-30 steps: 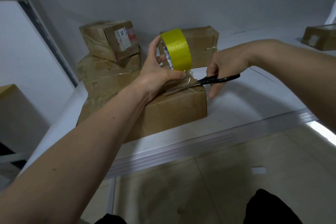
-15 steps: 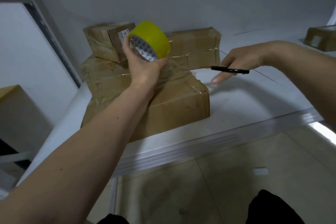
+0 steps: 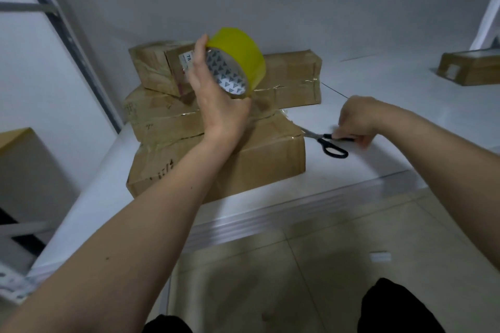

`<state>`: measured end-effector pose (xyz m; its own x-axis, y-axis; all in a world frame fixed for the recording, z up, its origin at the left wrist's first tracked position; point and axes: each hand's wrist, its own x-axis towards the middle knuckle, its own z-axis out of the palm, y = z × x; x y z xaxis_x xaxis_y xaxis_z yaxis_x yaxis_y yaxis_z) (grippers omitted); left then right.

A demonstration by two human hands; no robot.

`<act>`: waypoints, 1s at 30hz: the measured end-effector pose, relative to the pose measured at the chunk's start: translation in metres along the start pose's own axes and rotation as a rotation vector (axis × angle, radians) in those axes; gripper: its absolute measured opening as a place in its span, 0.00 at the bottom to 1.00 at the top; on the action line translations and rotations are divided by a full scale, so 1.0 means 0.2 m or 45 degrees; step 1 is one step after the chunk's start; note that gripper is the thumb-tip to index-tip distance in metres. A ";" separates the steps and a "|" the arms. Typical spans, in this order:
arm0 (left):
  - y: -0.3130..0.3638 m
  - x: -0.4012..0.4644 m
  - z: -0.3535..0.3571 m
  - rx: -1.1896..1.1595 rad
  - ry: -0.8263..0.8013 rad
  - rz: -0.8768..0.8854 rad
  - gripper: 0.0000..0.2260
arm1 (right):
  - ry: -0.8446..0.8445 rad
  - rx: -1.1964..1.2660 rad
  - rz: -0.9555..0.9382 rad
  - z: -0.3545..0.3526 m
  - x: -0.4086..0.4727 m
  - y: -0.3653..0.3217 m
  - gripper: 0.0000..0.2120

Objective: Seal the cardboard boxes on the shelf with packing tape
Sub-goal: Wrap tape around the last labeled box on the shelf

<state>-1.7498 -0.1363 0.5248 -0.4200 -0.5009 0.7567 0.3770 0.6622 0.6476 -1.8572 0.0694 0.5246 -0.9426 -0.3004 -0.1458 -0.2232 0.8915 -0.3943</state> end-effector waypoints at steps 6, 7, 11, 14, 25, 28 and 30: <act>0.01 -0.05 -0.10 -0.003 0.051 -0.092 0.47 | 0.069 0.552 -0.742 0.06 -0.25 -0.17 0.16; 0.01 -0.06 -0.11 -0.010 0.083 -0.133 0.47 | -0.047 0.490 -0.774 0.10 -0.26 -0.18 0.20; 0.01 -0.07 -0.16 -0.032 0.143 -0.300 0.48 | -0.072 0.529 -0.764 0.19 -0.20 -0.16 0.24; 0.01 -0.07 -0.17 -0.044 0.132 -0.348 0.48 | 0.017 0.867 -0.691 0.23 -0.16 -0.17 0.15; -0.03 -0.07 -0.17 -0.063 0.130 -0.418 0.48 | -0.041 1.327 -0.414 0.35 -0.03 -0.26 0.13; -0.03 -0.07 -0.16 -0.067 0.126 -0.422 0.48 | 0.106 1.275 -0.395 0.37 -0.04 -0.28 0.07; -0.03 -0.07 -0.16 -0.080 0.116 -0.429 0.49 | 0.198 1.182 -0.382 0.37 -0.04 -0.28 0.04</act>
<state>-1.7192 -0.1503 0.5134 -0.4554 -0.7349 0.5025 0.2807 0.4171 0.8644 -1.8183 -0.0041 0.4806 -0.9158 -0.3634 0.1711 -0.2372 0.1458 -0.9604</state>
